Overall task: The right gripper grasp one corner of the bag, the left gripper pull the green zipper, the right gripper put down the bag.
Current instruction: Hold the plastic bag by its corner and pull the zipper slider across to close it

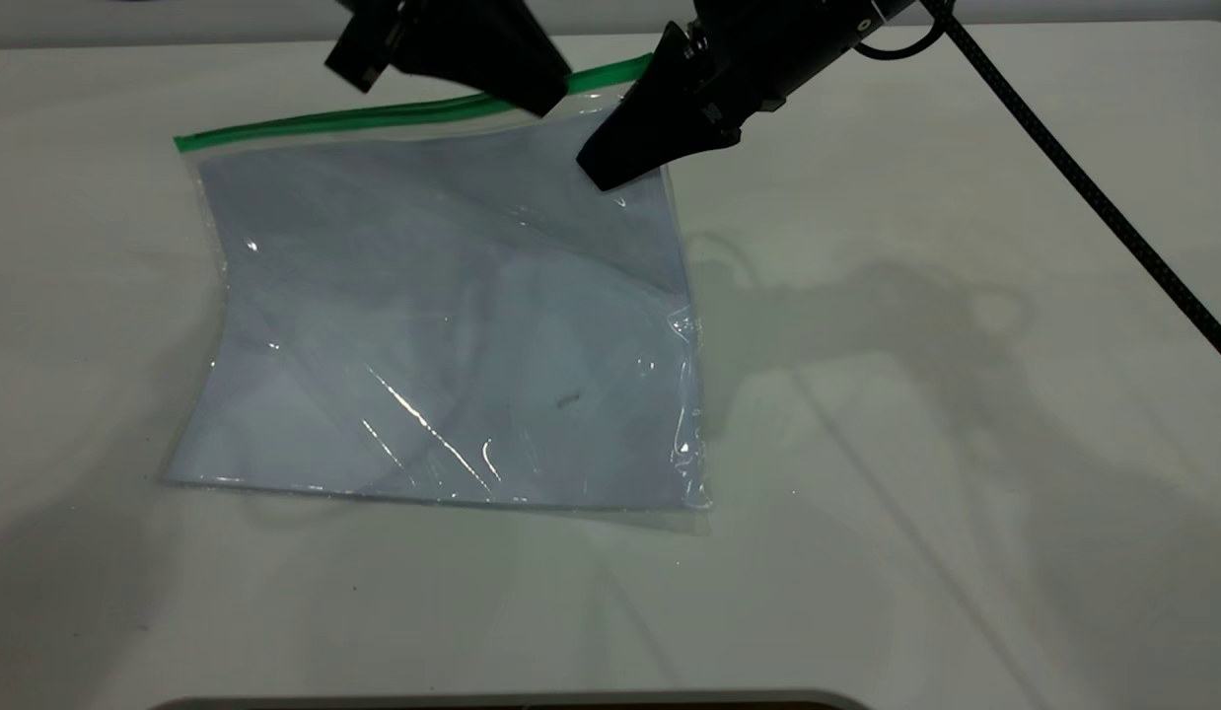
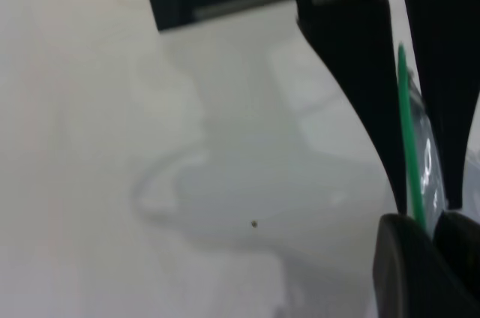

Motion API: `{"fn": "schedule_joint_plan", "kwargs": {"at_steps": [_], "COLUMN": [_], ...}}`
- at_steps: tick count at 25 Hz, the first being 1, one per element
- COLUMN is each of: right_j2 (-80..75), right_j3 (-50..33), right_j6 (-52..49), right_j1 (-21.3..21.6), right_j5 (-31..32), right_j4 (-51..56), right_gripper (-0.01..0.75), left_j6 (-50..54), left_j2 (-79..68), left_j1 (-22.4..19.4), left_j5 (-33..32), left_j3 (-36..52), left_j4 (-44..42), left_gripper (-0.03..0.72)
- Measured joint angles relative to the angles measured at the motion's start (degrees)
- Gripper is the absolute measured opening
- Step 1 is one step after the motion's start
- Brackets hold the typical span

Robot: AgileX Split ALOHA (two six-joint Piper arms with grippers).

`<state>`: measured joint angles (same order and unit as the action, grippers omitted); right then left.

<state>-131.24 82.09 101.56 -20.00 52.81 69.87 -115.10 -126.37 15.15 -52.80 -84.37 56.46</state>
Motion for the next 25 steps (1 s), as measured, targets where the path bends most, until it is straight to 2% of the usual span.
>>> {"fn": "schedule_joint_plan", "kwargs": {"at_steps": [5, 9, 13, 19, 25], "right_j2": [0.0, 0.0, 0.0, 0.0, 0.0], "right_j3": [0.0, 0.0, 0.0, 0.0, 0.2], "right_j6": [0.0, -0.2, -0.6, -1.7, -2.1], "right_j1": [0.0, 0.1, 0.7, 3.3, 6.7], "right_j5": [0.0, 0.0, 0.2, 1.5, 3.5], "right_j4": [0.2, 0.2, 0.4, 1.4, 2.8], "right_gripper": [0.035, 0.035, 0.035, 0.035, 0.035], "left_j6": [0.8, 0.9, 0.9, 0.9, 0.9], "left_j2": [0.0, 0.0, 0.0, 0.0, 0.0], "left_j1": [0.0, 0.0, 0.0, -0.1, -3.2], "left_j5": [0.0, 0.0, 0.1, 1.1, 2.3], "left_j3": [0.0, 0.0, -0.1, -0.1, -0.1], "left_j4": [-0.4, -0.4, -0.3, 0.4, 0.6], "left_gripper": [0.104, 0.054, 0.051, 0.051, 0.051]}}
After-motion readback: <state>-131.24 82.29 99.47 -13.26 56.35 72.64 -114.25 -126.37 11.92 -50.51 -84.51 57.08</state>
